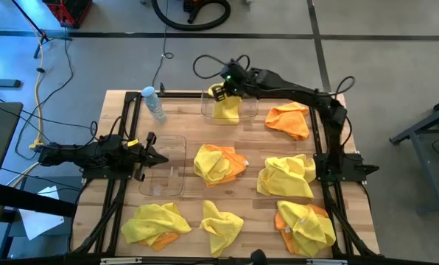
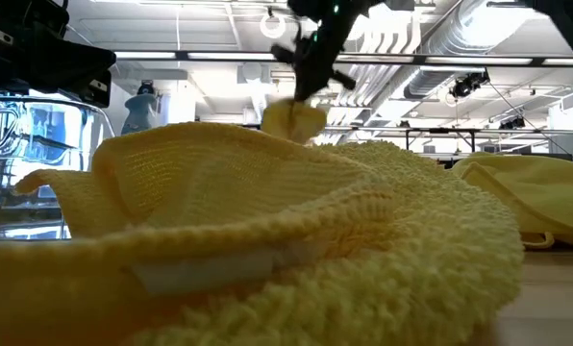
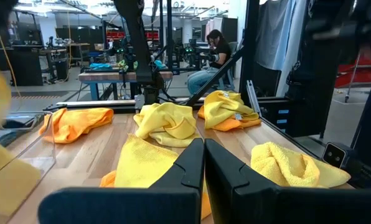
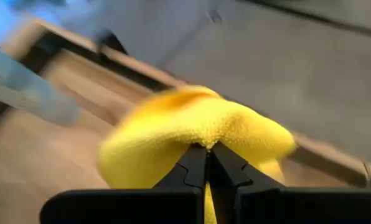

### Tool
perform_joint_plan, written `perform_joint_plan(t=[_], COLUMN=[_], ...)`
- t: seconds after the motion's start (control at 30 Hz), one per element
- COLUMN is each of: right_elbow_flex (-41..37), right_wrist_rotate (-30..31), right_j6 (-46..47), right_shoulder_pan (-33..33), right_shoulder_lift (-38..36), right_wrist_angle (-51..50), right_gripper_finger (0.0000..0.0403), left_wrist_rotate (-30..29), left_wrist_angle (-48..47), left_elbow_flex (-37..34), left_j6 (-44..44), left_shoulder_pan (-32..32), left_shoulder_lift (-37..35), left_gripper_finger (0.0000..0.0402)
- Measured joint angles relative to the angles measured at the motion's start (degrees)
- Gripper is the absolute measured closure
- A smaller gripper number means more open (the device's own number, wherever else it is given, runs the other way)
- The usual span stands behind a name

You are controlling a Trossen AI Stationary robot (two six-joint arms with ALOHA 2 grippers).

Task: Sort microfiber towel by color & place in baskets
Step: Put the yellow microfiber towel into the top transparent bin

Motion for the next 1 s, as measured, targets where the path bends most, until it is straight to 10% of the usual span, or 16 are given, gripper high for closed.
perform_joint_plan(t=[0.47, 1.0], right_elbow_flex=[-0.09, -0.07], right_wrist_rotate=[-2.38, -1.96], right_j6=[6.09, 5.03], right_shoulder_pan=[-2.34, -3.6], right_shoulder_lift=[7.89, 5.21], right_wrist_angle=[-13.68, -20.08], right_gripper_finger=[0.0373, 0.021], left_wrist_rotate=[0.0, 0.0], left_wrist_angle=[0.0, -0.01], left_elbow_flex=[-0.01, -0.01], left_j6=[0.0, 0.0], left_shoulder_pan=[0.0, 0.0], left_shoulder_lift=[0.0, 0.0], left_gripper_finger=[0.0401, 0.0401])
